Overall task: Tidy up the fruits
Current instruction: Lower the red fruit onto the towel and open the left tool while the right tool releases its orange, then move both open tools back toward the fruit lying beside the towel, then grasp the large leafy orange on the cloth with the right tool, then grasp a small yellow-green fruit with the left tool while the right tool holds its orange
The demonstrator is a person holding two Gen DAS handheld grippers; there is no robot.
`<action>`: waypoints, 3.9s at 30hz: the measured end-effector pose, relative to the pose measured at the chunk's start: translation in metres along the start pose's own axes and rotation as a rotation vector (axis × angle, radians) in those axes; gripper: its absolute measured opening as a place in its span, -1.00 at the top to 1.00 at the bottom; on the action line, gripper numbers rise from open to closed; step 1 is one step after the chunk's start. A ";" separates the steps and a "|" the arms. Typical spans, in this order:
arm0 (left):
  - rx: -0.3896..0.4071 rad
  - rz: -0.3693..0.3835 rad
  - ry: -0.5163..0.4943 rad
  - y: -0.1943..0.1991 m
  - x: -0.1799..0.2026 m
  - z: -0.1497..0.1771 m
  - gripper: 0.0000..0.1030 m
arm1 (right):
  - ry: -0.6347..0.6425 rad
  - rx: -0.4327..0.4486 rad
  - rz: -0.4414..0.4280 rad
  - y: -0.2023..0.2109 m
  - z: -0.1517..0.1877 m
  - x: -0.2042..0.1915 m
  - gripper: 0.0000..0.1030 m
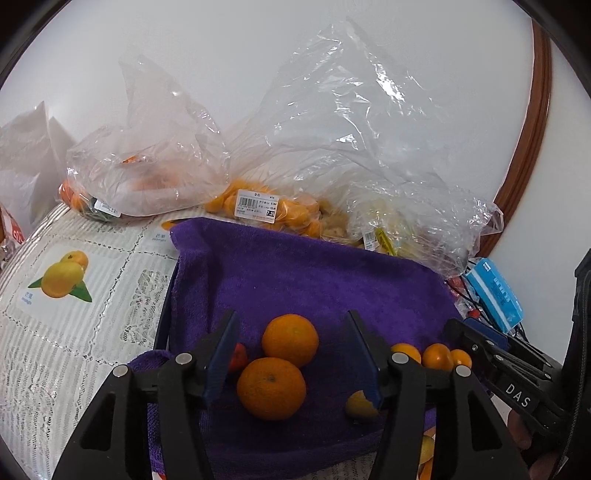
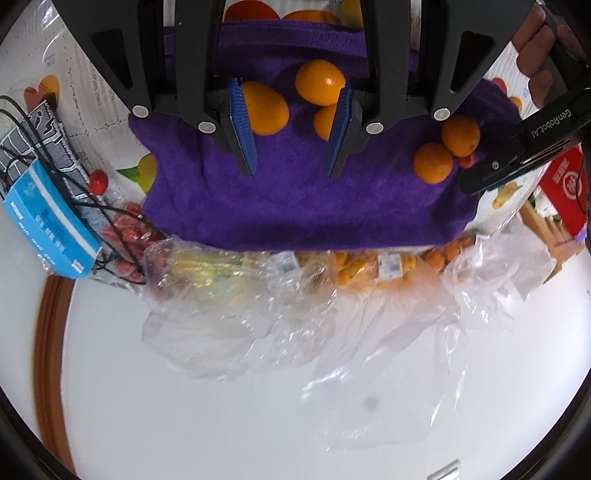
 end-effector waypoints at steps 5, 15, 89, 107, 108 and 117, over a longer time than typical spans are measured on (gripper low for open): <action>0.013 -0.011 -0.021 0.001 0.003 -0.001 -0.09 | -0.004 -0.019 -0.013 -0.001 0.002 -0.001 0.24; 0.020 -0.003 -0.013 0.003 0.001 -0.001 -0.08 | -0.019 -0.040 -0.015 -0.003 0.002 0.005 0.24; -0.179 -0.056 0.040 0.059 -0.003 0.098 -0.05 | 0.047 -0.150 -0.040 0.060 0.113 -0.018 0.13; -0.186 -0.029 0.047 0.058 -0.002 0.098 -0.08 | 0.014 -0.169 -0.065 0.057 0.114 -0.017 0.13; -0.184 -0.028 0.048 0.059 -0.001 0.098 -0.08 | 0.010 -0.163 -0.064 0.058 0.114 -0.016 0.13; -0.176 -0.002 0.036 0.060 0.002 0.097 -0.08 | -0.032 -0.122 -0.078 0.065 0.111 -0.007 0.14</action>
Point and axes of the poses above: each gripper's, at about its wrist camera, not at the fingertips, and y roughly against the way its jaws point, x to its right, z to its underside, the point moved 5 cm from there along -y, roughly the way its jaws point, and after that the axes turned 10 degrees about z, right-handed, at the moved point
